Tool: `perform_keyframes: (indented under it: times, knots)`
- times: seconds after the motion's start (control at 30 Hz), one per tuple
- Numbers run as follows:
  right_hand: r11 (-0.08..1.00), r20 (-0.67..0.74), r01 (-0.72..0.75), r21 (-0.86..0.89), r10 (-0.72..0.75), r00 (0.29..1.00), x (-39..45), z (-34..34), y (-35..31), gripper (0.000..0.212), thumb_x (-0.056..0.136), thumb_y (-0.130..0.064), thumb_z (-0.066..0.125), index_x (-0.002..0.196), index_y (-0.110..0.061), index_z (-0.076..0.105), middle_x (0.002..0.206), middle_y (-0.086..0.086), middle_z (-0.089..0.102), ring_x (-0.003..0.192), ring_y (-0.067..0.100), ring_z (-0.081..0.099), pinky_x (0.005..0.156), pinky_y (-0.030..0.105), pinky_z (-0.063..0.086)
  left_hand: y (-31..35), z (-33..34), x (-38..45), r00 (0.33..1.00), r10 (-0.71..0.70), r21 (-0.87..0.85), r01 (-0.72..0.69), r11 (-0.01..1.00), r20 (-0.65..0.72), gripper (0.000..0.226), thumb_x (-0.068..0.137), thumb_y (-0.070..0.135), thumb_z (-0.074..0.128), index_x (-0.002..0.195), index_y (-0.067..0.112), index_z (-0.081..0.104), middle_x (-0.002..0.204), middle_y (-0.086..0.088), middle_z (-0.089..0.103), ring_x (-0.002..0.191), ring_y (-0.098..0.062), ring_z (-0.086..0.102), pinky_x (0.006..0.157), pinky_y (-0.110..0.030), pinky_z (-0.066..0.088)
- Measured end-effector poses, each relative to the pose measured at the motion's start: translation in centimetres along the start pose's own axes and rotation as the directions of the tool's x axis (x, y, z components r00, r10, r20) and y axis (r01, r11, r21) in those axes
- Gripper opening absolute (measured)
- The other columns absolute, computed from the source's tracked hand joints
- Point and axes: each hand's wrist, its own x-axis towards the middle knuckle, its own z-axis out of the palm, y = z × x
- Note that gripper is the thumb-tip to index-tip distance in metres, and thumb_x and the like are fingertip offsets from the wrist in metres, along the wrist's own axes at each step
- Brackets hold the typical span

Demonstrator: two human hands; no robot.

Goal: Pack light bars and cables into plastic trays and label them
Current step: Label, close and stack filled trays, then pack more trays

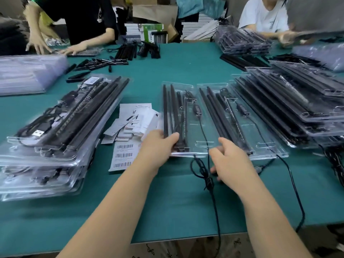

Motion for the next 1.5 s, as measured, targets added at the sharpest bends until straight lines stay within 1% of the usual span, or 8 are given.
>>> perform_keyframes:
  times: [0.23, 0.43, 0.53, 0.7, 0.87, 1.03, 1.27, 1.5]
  knots:
    - [0.999, -0.140, 0.027, 0.028, -0.022, 0.990, 0.2, 0.5, 1.4, 0.055, 0.092, -0.019, 0.039, 0.146, -0.015, 0.030, 0.072, -0.013, 0.054, 0.068, -0.002, 0.049, 0.057, 0.015, 0.033, -0.3, 0.7, -1.4, 0.977, 0.210, 0.456, -0.176, 0.873, -0.024, 0.023, 0.088, 0.038, 0.052, 0.103, 0.020, 0.052, 0.092, 0.007, 0.060, 0.083, -0.015, 0.054, 0.060, -0.024, 0.036]
    - [0.819, -0.130, -0.048, 0.571, 0.148, 0.980, 0.8, 0.6, 2.1, 0.049, 0.092, -0.003, 0.041, 0.140, -0.014, 0.042, 0.063, 0.001, 0.068, 0.057, 0.022, 0.069, 0.063, 0.040, 0.058, 0.2, -1.5, 0.2, 0.802, 0.580, 0.857, -0.193, 0.478, -0.143, 0.030, 0.091, 0.021, 0.046, 0.116, 0.022, 0.063, 0.110, 0.000, 0.067, 0.102, -0.027, 0.050, 0.076, -0.034, 0.036]
    - [0.751, -0.175, -0.007, 0.660, 0.163, 0.971, 0.6, 0.5, 2.3, 0.046, 0.093, -0.004, 0.043, 0.138, -0.014, 0.044, 0.067, -0.003, 0.070, 0.053, 0.020, 0.068, 0.066, 0.038, 0.056, -0.5, -1.0, 1.9, 0.891, 0.448, 0.922, -0.235, 0.309, 0.077, 0.047, 0.097, 0.023, 0.035, 0.144, 0.022, 0.033, 0.155, 0.004, 0.028, 0.142, -0.024, 0.020, 0.112, -0.046, 0.015]
    - [0.757, -0.265, 0.078, 0.649, 0.128, 0.956, 0.4, 0.4, 2.6, 0.045, 0.095, -0.009, 0.044, 0.140, -0.016, 0.042, 0.086, 0.000, 0.068, 0.053, 0.017, 0.068, 0.058, 0.027, 0.057, -1.9, -0.6, 3.1, 0.981, 0.187, 0.969, -0.084, 0.233, 0.040, 0.054, 0.099, 0.023, 0.022, 0.152, 0.020, 0.010, 0.161, 0.006, 0.002, 0.147, -0.026, -0.006, 0.113, -0.056, -0.007]
    - [0.855, -0.226, 0.076, 0.513, 0.049, 0.973, 0.5, 0.6, 2.7, 0.050, 0.094, -0.010, 0.045, 0.142, -0.020, 0.038, 0.124, 0.011, 0.051, 0.083, 0.036, 0.067, 0.072, 0.038, 0.058, -2.0, -2.1, 2.8, 0.973, 0.208, 0.935, 0.018, 0.355, -0.098, 0.050, 0.100, 0.023, 0.029, 0.149, 0.018, 0.022, 0.161, 0.004, 0.007, 0.147, -0.026, 0.001, 0.114, -0.054, 0.004]
    - [0.959, -0.165, 0.115, 0.258, -0.074, 0.983, 0.9, 1.2, 2.1, 0.050, 0.094, -0.013, 0.048, 0.143, -0.016, 0.037, 0.096, -0.009, 0.057, 0.058, -0.011, 0.058, 0.048, 0.006, 0.044, -0.5, -2.7, 1.6, 0.896, 0.401, 0.837, -0.063, 0.544, -0.193, 0.044, 0.099, 0.036, 0.036, 0.140, 0.022, 0.045, 0.156, 0.000, 0.027, 0.142, -0.030, 0.018, 0.114, -0.048, 0.012]
    - [0.987, -0.264, 0.160, -0.017, -0.159, 0.951, -2.3, -0.6, 1.9, 0.055, 0.090, -0.052, 0.033, 0.135, -0.024, 0.049, 0.120, -0.005, 0.062, 0.102, 0.010, 0.062, 0.090, 0.034, 0.050, 0.1, -0.7, -1.5, 0.731, 0.567, 0.612, -0.657, 0.440, 0.379, 0.031, 0.086, 0.034, 0.063, 0.114, 0.022, 0.069, 0.118, 0.008, 0.065, 0.110, -0.017, 0.052, 0.098, -0.031, 0.039]
    - [0.791, 0.130, 0.130, -0.598, -0.064, 0.989, -7.0, -2.7, 2.7, 0.037, 0.075, -0.067, 0.048, 0.076, -0.030, 0.049, 0.072, -0.011, 0.053, 0.066, 0.001, 0.049, 0.056, 0.022, 0.040, -0.6, -0.2, -0.7, 0.733, 0.519, 0.620, -0.666, 0.415, 0.440, 0.031, 0.086, 0.040, 0.062, 0.117, 0.034, 0.065, 0.124, 0.014, 0.057, 0.111, -0.014, 0.045, 0.099, -0.033, 0.036]
